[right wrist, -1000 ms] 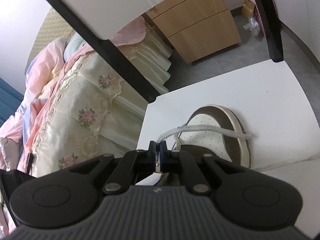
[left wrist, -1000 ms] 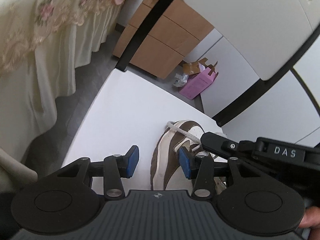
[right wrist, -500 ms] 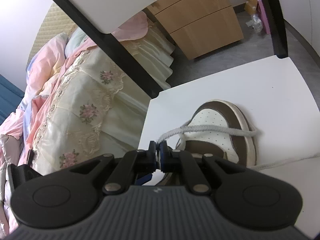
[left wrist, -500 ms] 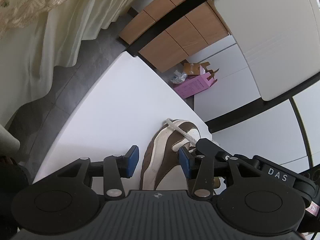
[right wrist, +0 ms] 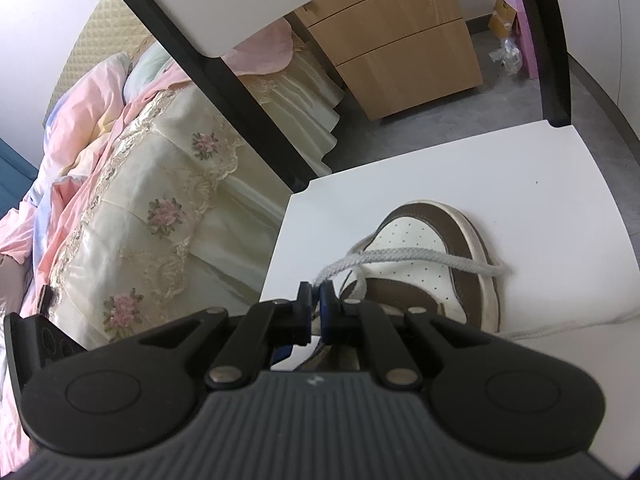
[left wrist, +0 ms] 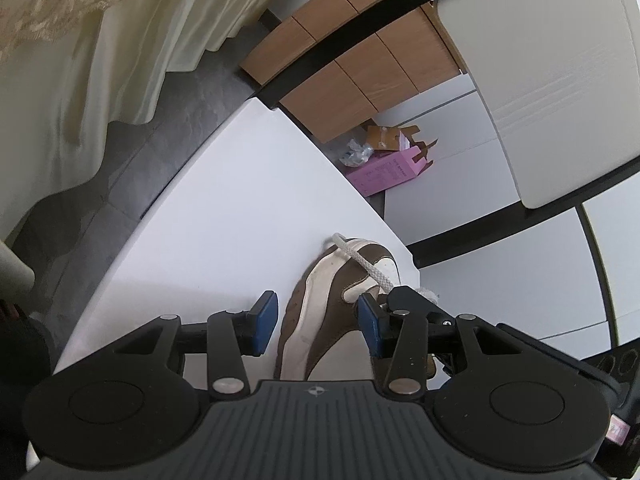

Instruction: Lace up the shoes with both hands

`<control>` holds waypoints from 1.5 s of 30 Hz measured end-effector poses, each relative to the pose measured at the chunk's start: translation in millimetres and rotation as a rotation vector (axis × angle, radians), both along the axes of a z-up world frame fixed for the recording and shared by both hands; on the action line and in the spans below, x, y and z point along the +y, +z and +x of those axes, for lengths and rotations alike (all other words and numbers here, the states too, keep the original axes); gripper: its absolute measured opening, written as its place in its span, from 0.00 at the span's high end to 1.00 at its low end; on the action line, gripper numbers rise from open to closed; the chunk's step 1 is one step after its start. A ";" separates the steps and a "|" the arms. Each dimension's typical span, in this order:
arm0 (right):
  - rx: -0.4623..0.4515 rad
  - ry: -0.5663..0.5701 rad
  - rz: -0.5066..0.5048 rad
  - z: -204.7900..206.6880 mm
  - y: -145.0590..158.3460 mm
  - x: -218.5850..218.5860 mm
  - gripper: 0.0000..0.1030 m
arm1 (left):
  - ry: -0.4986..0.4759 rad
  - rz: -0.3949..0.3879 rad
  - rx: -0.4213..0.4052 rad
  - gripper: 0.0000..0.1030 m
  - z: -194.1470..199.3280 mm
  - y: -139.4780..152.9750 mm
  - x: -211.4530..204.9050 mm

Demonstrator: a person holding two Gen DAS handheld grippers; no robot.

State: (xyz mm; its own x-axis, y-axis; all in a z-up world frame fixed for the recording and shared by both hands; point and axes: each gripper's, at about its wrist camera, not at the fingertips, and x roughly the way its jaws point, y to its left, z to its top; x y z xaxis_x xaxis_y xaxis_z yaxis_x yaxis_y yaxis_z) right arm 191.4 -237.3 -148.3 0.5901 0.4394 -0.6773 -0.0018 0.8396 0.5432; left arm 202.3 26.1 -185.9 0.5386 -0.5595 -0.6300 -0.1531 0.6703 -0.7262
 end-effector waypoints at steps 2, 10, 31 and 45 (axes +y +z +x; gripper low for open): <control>-0.003 0.004 -0.009 -0.7 0.4 1.0 0.94 | 0.002 -0.006 0.001 0.52 -0.3 0.3 0.2; -0.004 0.047 -0.059 -7.1 6.9 9.5 0.96 | 0.036 -0.060 0.004 0.54 -0.6 3.7 5.7; 0.155 0.019 -0.014 7.9 -1.4 6.8 0.97 | 0.103 -0.101 0.002 0.54 5.3 12.8 18.8; 0.432 0.058 -0.034 44.8 5.8 14.4 0.97 | 0.093 -0.036 -0.075 0.54 7.4 33.1 18.9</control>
